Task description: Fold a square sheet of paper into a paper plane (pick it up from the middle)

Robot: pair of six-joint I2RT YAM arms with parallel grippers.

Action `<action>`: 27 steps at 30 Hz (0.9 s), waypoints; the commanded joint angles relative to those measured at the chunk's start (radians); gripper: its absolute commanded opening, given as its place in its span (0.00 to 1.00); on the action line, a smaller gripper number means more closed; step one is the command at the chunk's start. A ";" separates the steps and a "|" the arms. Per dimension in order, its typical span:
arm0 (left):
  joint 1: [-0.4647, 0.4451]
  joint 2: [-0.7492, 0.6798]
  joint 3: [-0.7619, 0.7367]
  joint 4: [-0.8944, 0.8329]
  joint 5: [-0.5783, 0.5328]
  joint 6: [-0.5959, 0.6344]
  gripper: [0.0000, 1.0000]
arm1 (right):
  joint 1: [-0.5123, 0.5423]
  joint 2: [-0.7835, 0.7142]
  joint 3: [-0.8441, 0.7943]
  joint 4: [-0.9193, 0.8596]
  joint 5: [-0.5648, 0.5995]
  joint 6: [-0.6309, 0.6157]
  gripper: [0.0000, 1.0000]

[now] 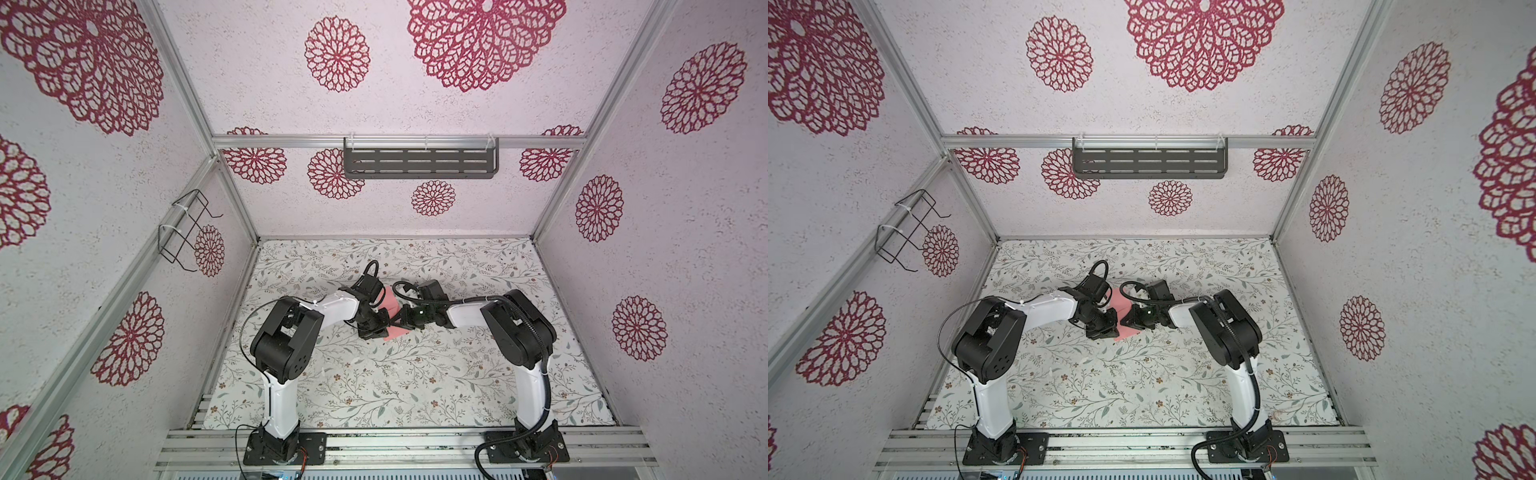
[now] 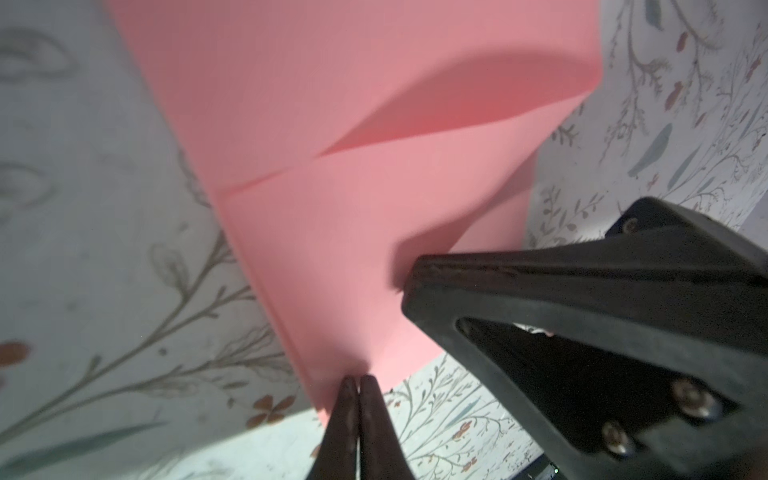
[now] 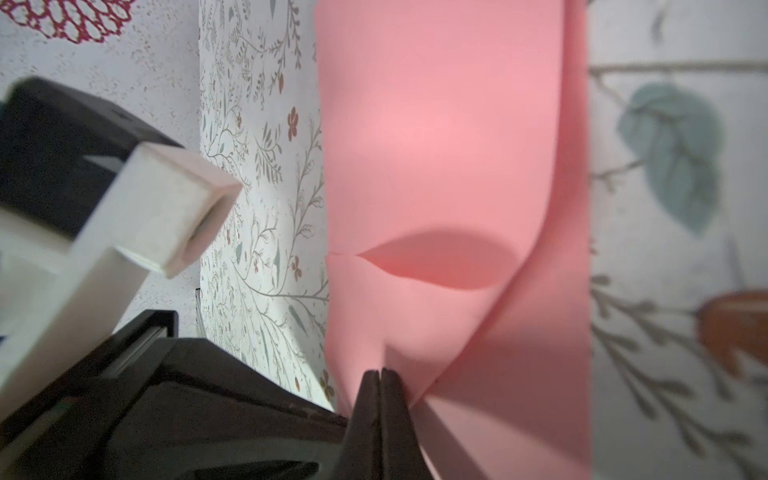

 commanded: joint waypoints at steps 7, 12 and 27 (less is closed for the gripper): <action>0.001 0.030 0.020 -0.039 -0.036 0.003 0.05 | -0.005 0.014 -0.003 -0.015 0.032 0.010 0.01; 0.001 0.043 0.017 -0.085 -0.078 0.014 0.01 | -0.009 0.021 -0.001 -0.009 0.027 0.013 0.01; 0.000 0.071 -0.004 -0.165 -0.110 0.035 0.00 | -0.163 0.112 0.116 -0.026 0.044 -0.010 0.01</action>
